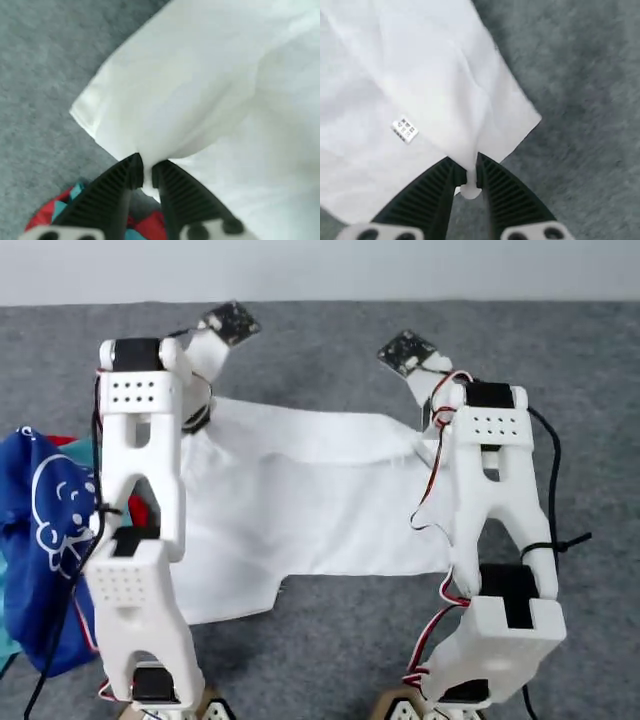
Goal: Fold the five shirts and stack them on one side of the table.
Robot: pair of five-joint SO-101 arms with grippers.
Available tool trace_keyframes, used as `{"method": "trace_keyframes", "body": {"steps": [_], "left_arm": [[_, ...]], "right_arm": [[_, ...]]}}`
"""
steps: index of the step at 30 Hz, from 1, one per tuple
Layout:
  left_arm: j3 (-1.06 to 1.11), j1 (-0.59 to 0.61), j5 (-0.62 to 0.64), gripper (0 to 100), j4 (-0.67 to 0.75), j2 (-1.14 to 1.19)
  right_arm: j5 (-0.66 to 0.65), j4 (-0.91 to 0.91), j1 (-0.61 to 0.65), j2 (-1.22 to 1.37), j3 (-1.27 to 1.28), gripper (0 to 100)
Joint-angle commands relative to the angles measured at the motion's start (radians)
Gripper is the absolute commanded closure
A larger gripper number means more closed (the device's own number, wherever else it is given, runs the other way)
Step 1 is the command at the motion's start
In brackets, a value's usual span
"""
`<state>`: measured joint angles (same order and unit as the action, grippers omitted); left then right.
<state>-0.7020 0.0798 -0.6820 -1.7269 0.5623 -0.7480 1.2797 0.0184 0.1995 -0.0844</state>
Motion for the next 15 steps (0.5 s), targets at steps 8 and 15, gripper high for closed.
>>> {"method": "trace_keyframes", "body": {"steps": [8,15], "left_arm": [[0.697,-0.003,-0.074,100,-0.029,-0.565],[0.995,0.003,-0.118,100,-0.029,-0.735]], "right_arm": [[-0.005,0.266,0.007,-0.053,-0.072,98.9],[-0.011,0.377,0.001,-0.09,-0.068,98.9]]}}
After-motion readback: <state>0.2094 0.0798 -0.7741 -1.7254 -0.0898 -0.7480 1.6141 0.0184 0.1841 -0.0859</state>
